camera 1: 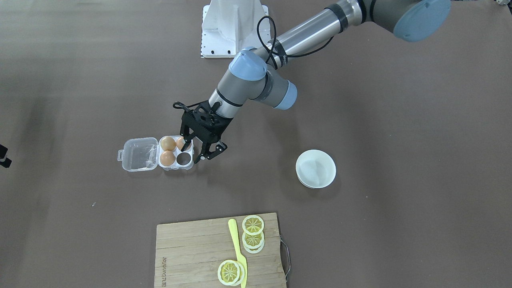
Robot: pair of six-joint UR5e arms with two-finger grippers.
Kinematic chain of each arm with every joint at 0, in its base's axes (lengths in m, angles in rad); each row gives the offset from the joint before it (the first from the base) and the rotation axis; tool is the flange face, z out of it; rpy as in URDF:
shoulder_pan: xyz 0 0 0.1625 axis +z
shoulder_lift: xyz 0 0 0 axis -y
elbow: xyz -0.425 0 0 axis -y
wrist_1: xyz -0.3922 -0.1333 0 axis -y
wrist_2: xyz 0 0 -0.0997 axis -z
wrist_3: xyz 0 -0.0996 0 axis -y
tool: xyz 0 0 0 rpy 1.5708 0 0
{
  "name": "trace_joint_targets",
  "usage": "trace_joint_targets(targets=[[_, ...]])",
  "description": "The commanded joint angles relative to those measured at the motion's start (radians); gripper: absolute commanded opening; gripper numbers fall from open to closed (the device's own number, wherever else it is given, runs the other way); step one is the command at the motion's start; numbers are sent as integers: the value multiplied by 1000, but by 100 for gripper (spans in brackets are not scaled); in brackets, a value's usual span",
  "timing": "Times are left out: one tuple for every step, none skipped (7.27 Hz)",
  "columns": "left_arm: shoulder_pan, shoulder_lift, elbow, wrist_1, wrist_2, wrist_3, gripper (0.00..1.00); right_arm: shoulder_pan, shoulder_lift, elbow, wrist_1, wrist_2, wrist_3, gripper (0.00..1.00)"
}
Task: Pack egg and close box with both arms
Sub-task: 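Raise the left gripper and move it to the box's near edge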
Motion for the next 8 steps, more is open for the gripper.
trace_joint_targets(targets=[[-13, 32, -24, 9, -12, -548, 0, 0, 5, 0, 0, 0, 8, 99], [2, 35, -27, 4, -38, -717, 0, 0, 3, 2, 2, 21, 8, 99], [39, 44, -27, 0, -44, -807, 0, 0, -5, 3, 2, 50, 9, 99], [72, 48, -25, -3, -38, -858, 0, 1, -12, 17, 5, 79, 35, 99], [91, 48, -16, -3, 0, -867, 0, 0, -14, 38, 15, 93, 136, 99], [91, 48, -16, -3, 4, -867, 0, -2, -6, 67, 18, 122, 234, 99], [87, 46, -15, -2, 7, -867, 0, -8, 1, 95, 17, 124, 259, 99], [78, 43, -15, -3, 8, -866, 0, -8, 2, 95, 23, 138, 259, 99]])
